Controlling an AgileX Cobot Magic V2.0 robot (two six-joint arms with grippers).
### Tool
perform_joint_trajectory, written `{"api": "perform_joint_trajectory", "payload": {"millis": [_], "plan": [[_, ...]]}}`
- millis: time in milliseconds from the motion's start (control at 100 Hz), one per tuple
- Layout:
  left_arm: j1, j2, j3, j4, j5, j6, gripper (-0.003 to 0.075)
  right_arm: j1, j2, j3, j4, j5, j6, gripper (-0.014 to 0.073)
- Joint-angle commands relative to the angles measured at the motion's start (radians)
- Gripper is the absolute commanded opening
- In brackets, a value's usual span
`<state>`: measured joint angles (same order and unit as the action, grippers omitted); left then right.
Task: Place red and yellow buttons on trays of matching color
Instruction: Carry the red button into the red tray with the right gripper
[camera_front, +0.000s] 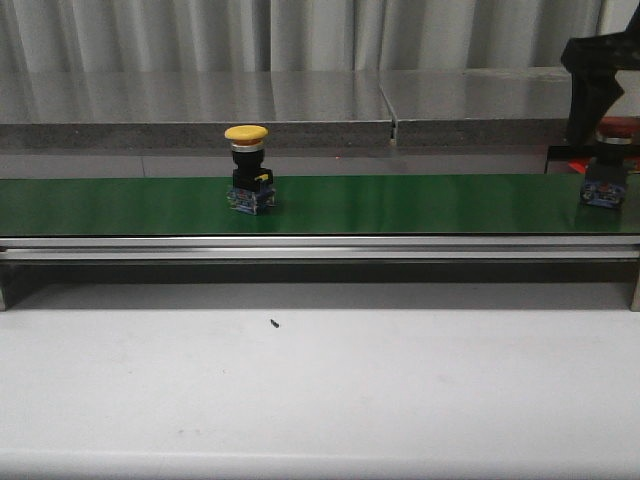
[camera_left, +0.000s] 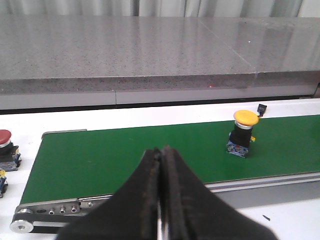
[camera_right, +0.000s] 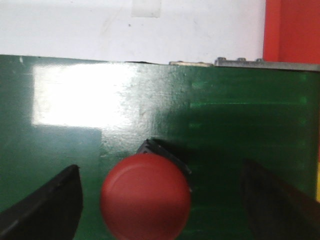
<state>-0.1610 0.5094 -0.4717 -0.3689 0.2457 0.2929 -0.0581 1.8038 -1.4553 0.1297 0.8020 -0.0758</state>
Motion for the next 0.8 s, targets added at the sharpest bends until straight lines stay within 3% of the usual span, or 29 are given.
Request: {"api": "perform_joint_trajectory", "payload": {"millis": [0, 160, 220, 420, 790], "plan": [[-0.009, 0.002, -0.028, -0.015, -0.074, 0.001, -0.0019, -0.013, -0.015, -0.043, -0.017, -0.017, -0.013, 0.0578], [-0.009, 0.002, -0.028, -0.015, -0.074, 0.001, -0.0019, -0.019, -0.006, -0.047, -0.021, 0.013, -0.013, 0.0216], [-0.009, 0.002, -0.028, -0.015, -0.074, 0.001, -0.0019, -0.019, -0.009, -0.058, -0.028, 0.028, -0.013, 0.0128], [-0.009, 0.002, -0.028, -0.015, -0.074, 0.001, -0.0019, -0.049, -0.007, -0.179, -0.067, 0.109, -0.013, 0.012], [-0.009, 0.002, -0.028, -0.015, -0.074, 0.001, -0.0019, -0.283, 0.19, -0.507, -0.059, 0.196, -0.013, 0.012]]}}
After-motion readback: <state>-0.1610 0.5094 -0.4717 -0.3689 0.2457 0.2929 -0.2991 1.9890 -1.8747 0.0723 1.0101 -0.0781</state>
